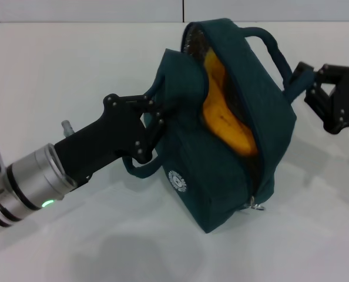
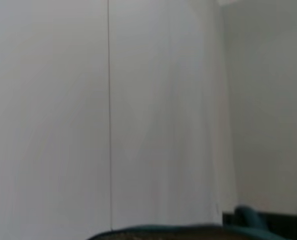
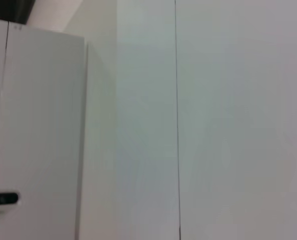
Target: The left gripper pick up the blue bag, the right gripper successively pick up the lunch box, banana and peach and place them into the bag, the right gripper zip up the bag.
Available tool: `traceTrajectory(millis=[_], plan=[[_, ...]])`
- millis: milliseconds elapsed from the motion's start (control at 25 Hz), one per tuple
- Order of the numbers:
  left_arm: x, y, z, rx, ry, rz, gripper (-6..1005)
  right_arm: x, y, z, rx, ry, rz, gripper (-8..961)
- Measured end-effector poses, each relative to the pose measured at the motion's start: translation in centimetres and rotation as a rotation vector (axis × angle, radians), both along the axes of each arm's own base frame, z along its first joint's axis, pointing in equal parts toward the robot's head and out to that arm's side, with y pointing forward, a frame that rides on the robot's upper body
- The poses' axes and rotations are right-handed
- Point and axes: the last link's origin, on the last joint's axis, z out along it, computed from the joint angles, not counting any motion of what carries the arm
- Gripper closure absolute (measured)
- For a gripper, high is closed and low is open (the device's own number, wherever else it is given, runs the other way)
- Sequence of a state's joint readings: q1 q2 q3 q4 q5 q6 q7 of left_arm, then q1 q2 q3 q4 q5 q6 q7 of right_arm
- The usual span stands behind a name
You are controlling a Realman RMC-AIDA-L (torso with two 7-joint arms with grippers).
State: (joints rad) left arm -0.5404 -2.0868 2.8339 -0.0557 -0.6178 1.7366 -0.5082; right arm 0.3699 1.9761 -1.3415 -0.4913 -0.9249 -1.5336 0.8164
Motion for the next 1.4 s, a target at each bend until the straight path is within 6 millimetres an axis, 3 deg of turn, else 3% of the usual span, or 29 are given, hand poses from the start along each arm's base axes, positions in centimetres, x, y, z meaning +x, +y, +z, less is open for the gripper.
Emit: traceTrajectory(millis=[280,600,1000,1160,1240,1400], plan=[[-0.1,0.3,-0.3,0.043,-0.012,0.051,965,0.6,-0.7,-1.0,-0.055,-0.050,-0.001,889],[-0.3,0.5,-0.6,0.067,0.013,0.060,965,1.5,-1.5,-1.2,-0.097,-0.093,-0.007,757],[-0.5,0.5,-0.5,0.069,0.024,0.068,965,3.3,-3.9,3.1,-0.036,-0.014,0.020,570],[-0.5,0.5,-0.6,0.067,0.025,0.066,965,3.1,-5.2,2.3,-0.115,-0.054,0.087,447],[-0.5,0.4,-0.7,0.061,0.027,0.062,965,2.9,-5.7,1.0,-0.246,-0.137,0.147,377],[-0.1,0.2,-1.0,0.049,0.015,0.055,965,2.4,-5.8,-1.6,-0.441,-0.242,0.174,372]])
